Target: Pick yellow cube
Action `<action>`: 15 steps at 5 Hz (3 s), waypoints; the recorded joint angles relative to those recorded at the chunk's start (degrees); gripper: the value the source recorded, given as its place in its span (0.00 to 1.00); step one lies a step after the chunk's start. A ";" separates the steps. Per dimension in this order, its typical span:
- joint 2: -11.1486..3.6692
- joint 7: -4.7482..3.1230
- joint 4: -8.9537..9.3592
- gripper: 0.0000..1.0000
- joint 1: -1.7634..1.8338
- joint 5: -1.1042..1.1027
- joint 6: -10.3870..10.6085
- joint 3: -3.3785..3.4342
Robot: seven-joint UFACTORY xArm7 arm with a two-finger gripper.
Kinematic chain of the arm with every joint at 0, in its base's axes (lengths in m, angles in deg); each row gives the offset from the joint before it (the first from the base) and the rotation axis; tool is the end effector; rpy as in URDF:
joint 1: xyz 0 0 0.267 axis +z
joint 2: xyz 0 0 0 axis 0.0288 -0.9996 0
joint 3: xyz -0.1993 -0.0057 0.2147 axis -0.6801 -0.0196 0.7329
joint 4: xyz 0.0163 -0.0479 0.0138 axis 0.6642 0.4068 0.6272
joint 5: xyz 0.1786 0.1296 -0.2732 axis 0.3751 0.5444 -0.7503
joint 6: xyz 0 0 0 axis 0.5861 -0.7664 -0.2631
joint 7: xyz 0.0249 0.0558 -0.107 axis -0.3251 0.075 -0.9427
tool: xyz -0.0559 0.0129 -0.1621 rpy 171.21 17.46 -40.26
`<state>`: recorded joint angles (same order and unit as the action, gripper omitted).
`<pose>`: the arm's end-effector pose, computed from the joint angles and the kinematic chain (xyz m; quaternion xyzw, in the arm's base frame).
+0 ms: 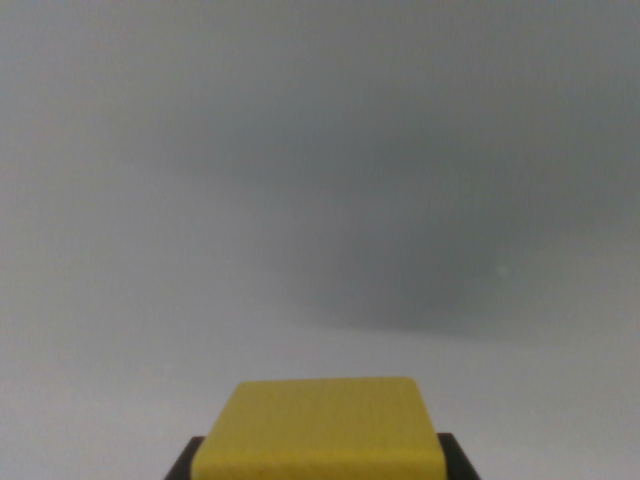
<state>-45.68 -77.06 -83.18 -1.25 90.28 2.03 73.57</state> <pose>0.4158 0.0646 0.0967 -0.9985 -0.0197 0.0387 0.0341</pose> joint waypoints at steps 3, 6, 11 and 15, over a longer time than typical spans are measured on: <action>2.66 0.21 -2.71 1.00 -0.07 0.01 -5.36 -0.10; 3.95 0.31 -4.02 1.00 -0.11 0.01 -7.96 -0.15; 7.89 0.61 -8.02 1.00 -0.22 0.02 -15.88 -0.29; 10.27 0.80 -10.44 1.00 -0.28 0.03 -20.67 -0.38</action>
<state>-35.41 -76.27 -93.62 -1.53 90.31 -18.64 73.19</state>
